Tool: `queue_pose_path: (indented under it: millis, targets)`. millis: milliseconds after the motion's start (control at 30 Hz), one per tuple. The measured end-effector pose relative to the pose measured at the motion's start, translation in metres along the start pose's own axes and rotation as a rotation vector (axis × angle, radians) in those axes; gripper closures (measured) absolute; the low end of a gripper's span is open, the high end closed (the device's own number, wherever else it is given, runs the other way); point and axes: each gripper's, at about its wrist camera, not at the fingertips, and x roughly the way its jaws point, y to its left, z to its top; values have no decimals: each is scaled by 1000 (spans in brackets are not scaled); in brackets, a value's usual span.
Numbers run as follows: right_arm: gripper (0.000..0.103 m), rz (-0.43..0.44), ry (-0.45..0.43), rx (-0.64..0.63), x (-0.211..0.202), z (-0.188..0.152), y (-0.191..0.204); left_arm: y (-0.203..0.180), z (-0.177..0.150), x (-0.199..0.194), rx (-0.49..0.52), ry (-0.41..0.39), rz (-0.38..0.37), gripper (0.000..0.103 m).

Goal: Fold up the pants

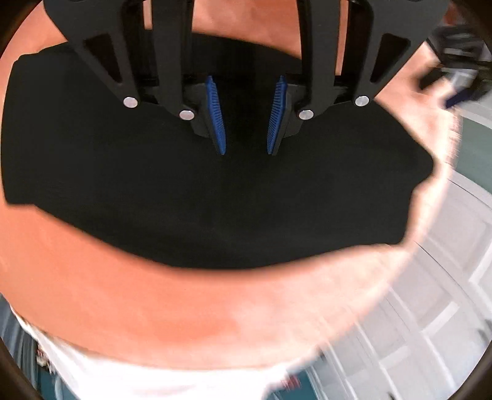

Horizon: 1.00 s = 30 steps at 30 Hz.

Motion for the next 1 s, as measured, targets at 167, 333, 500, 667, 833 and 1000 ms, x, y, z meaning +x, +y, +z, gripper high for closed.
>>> queue_pose_path:
  millis: [167,333,500,667,833,1000]
  targets:
    - [75,71,-80,63,-43,3,0,27,14,11,-154,31,-142,5]
    - [73,44,-148,39,-83,-24,-6,91,40,47,-554,36,-370,5]
    - [55,-44,-200,81,-110,-54,-35,105,57,75,-640,18,-330,6]
    - [33,-170,-235,257,-136,-81,-129,97,78,82,-627,-36,-249,6]
    - [33,-160,-193,434,-131,-104,-212,91,84,87,-610,-90,-167,6]
    - [22,45,-86,595,-83,-103,-223,72,89,90,-469,-100,-75,11]
